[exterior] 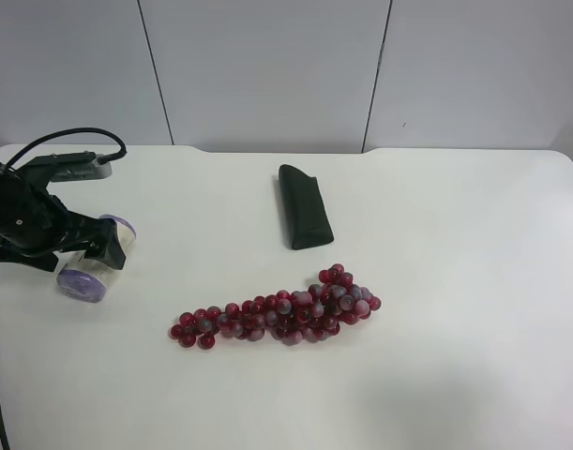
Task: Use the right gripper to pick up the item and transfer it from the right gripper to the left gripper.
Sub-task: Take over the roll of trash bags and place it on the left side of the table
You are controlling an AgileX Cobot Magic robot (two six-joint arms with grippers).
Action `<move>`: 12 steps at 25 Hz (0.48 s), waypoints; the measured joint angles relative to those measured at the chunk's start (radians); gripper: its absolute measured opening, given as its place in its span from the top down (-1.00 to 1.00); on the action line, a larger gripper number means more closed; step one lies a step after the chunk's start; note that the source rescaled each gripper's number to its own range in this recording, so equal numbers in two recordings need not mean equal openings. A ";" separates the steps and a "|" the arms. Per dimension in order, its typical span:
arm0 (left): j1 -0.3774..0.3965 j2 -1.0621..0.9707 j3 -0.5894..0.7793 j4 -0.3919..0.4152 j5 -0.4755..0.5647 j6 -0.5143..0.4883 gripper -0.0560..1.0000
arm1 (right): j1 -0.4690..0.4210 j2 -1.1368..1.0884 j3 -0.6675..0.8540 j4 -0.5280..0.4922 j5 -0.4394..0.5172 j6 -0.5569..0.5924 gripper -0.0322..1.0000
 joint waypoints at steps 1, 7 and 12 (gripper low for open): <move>0.000 0.000 0.000 0.000 0.000 0.000 -0.96 | 0.000 0.000 0.000 0.000 0.000 0.000 -1.00; 0.000 -0.001 0.000 0.008 0.000 -0.001 -0.97 | 0.000 0.000 0.000 0.000 0.000 0.000 -1.00; 0.000 -0.069 0.000 0.046 0.023 -0.001 -0.97 | 0.000 0.000 0.000 0.000 0.000 0.000 -1.00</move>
